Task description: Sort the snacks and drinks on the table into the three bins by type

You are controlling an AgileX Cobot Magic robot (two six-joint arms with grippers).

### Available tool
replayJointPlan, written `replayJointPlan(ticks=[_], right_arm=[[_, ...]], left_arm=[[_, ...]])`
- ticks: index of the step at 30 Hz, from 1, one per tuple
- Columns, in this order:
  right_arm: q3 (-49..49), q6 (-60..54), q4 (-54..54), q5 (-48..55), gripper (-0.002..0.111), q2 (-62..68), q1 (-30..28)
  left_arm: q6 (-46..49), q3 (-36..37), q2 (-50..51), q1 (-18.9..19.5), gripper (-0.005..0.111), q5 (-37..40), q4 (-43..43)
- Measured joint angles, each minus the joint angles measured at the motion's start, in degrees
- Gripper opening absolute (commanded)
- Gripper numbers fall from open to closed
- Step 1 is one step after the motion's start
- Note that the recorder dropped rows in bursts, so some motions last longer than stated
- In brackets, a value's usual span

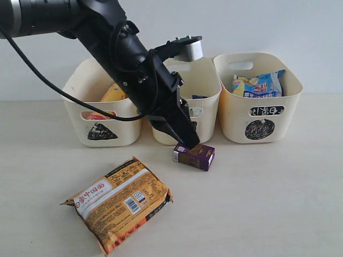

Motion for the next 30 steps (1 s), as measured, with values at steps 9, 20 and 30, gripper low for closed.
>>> replayJointPlan(ticks=[9,20,30], right_arm=[[0.0,0.0,0.0,0.0,0.0,0.0,0.0],[0.0,0.0,0.0,0.0,0.0,0.0,0.0],[0.0,0.0,0.0,0.0,0.0,0.0,0.0]], left_arm=[[0.3,0.1,0.0,-2.5,0.004,0.1,-2.2],[0.3,0.1,-0.9,-6.4,0.004,0.1,-0.5],[-0.6,0.1,-6.3,-11.6,0.004,0.2,7.0]])
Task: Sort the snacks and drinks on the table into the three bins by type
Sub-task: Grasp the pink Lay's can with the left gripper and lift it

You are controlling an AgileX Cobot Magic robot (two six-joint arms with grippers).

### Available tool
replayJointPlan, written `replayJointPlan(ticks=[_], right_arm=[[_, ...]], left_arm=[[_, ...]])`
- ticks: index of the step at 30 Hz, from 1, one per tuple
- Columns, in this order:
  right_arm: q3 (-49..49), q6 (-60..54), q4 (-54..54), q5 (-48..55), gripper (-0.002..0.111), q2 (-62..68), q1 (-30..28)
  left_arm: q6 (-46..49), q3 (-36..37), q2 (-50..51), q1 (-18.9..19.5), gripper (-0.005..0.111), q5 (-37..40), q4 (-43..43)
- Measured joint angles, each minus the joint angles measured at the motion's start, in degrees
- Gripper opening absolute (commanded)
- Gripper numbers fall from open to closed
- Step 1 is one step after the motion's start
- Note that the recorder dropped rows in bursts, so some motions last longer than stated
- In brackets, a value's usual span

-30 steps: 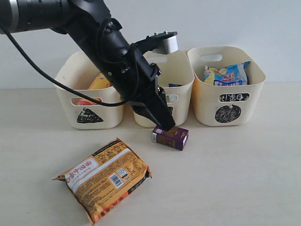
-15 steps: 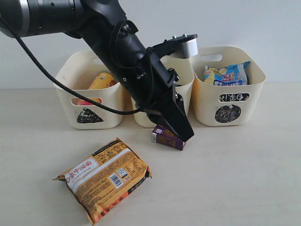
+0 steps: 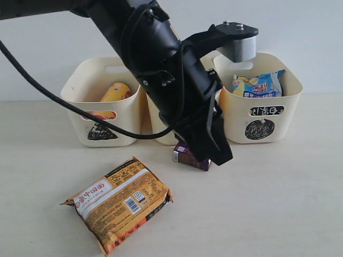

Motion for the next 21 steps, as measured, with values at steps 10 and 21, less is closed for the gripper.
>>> replayJointPlan(ticks=[10,21], right_arm=[[0.0,0.0,0.0,0.0,0.0,0.0,0.0],[0.0,0.0,0.0,0.0,0.0,0.0,0.0]], left_arm=[[-2.1,3.2,-1.7,-8.3,0.035,0.0,1.9],[-2.2,8.4,-1.6,-18.6,0.085,0.0,2.3]])
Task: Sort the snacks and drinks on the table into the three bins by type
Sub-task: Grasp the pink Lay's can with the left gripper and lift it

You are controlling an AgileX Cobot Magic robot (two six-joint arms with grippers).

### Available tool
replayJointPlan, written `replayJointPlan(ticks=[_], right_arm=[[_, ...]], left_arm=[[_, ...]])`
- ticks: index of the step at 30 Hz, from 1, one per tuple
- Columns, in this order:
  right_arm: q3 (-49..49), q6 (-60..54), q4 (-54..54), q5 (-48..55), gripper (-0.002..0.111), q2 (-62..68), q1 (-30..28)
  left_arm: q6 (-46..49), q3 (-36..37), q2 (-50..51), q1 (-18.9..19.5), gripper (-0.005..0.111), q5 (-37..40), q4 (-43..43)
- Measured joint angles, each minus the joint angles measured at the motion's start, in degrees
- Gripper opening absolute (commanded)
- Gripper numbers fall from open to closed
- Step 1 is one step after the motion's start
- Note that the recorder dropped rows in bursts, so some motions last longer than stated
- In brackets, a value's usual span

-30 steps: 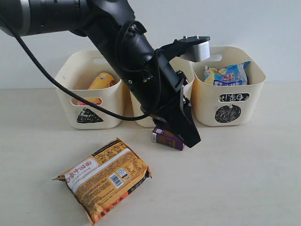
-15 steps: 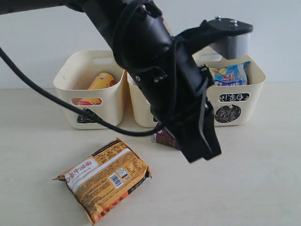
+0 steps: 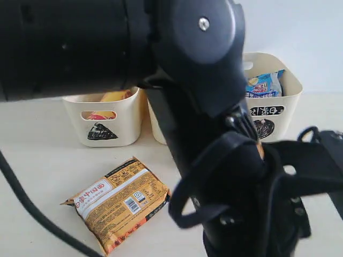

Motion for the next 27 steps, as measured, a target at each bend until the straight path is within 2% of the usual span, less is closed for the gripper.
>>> replayJointPlan(ticks=[5,12,20,27], right_arm=[[0.0,0.0,0.0,0.0,0.0,0.0,0.0],[0.0,0.0,0.0,0.0,0.0,0.0,0.0],[0.0,0.0,0.0,0.0,0.0,0.0,0.0],[0.0,0.0,0.0,0.0,0.0,0.0,0.0]], left_arm=[[-2.6,0.6,2.8,-4.2,0.088,0.1,0.0],[-14.3,0.7,9.1,-8.3,0.088,-5.3,0.4],[-21.1,0.7,12.8,-9.4,0.088,-14.6,1.2],[-22.1,0.7,15.4,-9.5,0.088,-16.8,2.1]])
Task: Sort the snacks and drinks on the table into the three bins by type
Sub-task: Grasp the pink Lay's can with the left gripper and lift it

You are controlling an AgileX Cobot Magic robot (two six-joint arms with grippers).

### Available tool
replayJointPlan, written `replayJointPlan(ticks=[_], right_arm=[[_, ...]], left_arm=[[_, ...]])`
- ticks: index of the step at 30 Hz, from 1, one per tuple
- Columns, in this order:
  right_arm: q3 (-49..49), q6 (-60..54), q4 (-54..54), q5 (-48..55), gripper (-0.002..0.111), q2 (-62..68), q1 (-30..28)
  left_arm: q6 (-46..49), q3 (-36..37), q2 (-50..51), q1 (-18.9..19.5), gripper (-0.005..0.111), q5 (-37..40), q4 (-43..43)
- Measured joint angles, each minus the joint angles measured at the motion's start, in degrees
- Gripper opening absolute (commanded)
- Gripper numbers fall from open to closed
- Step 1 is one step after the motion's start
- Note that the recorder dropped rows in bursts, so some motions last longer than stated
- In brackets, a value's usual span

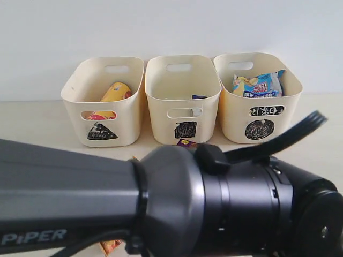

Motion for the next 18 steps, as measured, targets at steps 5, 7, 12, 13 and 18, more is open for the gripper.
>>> replayJointPlan(ticks=[5,7,12,13,18], right_arm=[[0.0,0.0,0.0,0.0,0.0,0.0,0.0],[0.0,0.0,0.0,0.0,0.0,0.0,0.0],[0.0,0.0,0.0,0.0,0.0,0.0,0.0],[0.0,0.0,0.0,0.0,0.0,0.0,0.0],[0.0,0.0,0.0,0.0,0.0,0.0,0.0]], left_arm=[[-0.1,0.0,1.6,-0.2,0.087,0.0,0.6],[-0.1,0.0,2.5,-0.3,0.087,0.0,1.1],[-0.2,0.0,4.5,-0.3,0.065,2.3,3.6],[-0.2,0.0,4.8,-0.3,0.058,3.0,4.3],[-0.2,-0.1,5.0,-0.3,0.005,5.0,6.7]])
